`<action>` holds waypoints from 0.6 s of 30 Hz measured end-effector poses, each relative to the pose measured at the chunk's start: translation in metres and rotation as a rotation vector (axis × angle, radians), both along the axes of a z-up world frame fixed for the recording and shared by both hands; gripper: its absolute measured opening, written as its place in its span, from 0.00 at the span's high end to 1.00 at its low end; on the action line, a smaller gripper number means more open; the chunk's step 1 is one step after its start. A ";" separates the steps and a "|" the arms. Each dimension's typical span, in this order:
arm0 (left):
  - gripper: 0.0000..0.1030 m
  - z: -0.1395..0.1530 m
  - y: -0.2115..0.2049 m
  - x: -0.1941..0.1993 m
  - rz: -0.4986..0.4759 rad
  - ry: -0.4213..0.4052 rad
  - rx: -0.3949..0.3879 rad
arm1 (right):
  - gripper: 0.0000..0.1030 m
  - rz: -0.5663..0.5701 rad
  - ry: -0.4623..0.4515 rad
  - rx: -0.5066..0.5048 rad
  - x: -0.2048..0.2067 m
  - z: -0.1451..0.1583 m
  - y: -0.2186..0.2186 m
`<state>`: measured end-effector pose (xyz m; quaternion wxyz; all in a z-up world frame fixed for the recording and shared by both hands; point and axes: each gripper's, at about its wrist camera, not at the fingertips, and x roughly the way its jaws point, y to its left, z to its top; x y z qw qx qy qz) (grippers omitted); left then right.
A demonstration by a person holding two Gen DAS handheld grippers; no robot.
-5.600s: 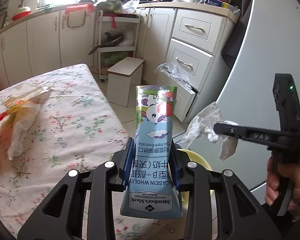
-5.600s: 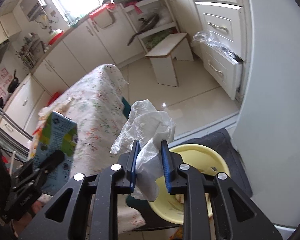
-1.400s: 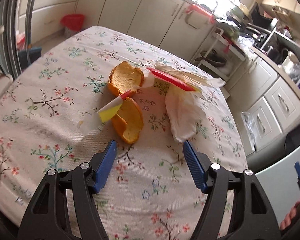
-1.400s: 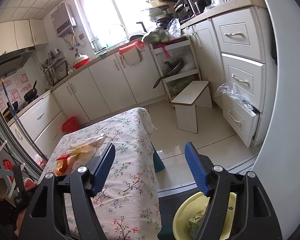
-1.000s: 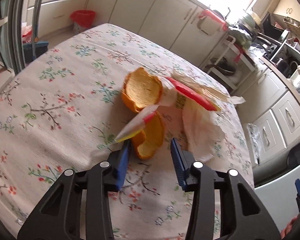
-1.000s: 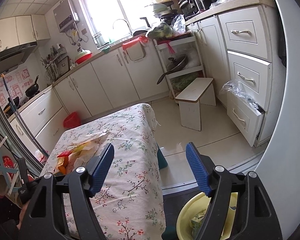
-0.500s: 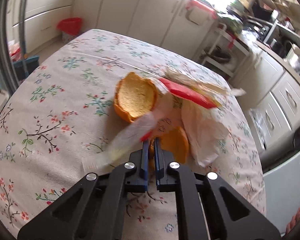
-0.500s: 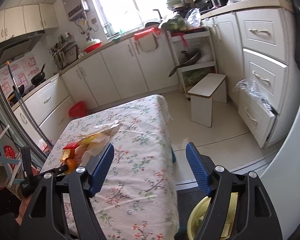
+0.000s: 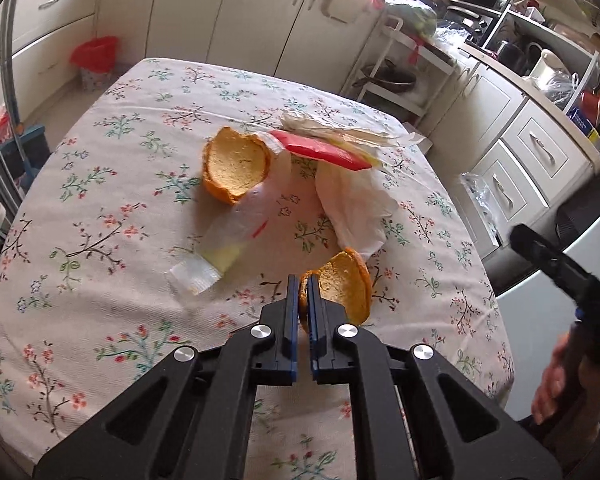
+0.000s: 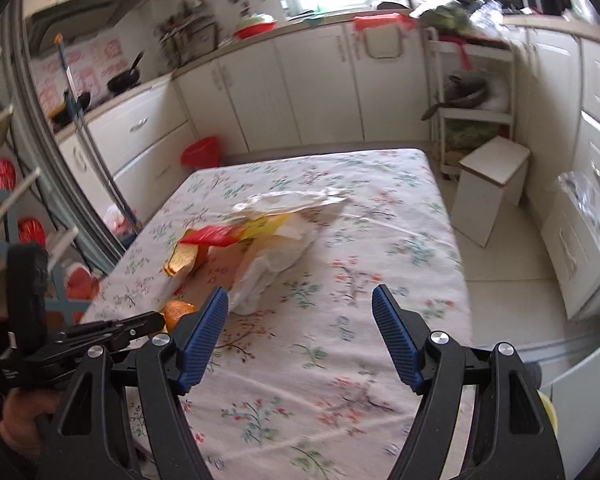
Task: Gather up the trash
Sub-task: 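Grasp the yellow-red snack packet with the right tool while the left holds the peel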
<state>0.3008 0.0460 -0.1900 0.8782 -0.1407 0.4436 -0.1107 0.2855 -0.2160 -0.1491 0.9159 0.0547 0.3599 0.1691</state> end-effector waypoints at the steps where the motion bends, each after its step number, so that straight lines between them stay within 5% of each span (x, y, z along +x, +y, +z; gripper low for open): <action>1: 0.96 -0.001 0.002 0.000 -0.003 0.006 -0.005 | 0.30 0.016 -0.014 -0.030 0.001 0.001 0.011; 9: 0.96 -0.003 0.016 0.002 -0.021 0.017 0.013 | 0.30 0.200 -0.147 -0.305 0.011 -0.004 0.090; 18: 0.96 -0.004 0.029 0.006 -0.025 0.036 0.012 | 0.30 0.320 -0.234 -0.507 0.043 -0.026 0.137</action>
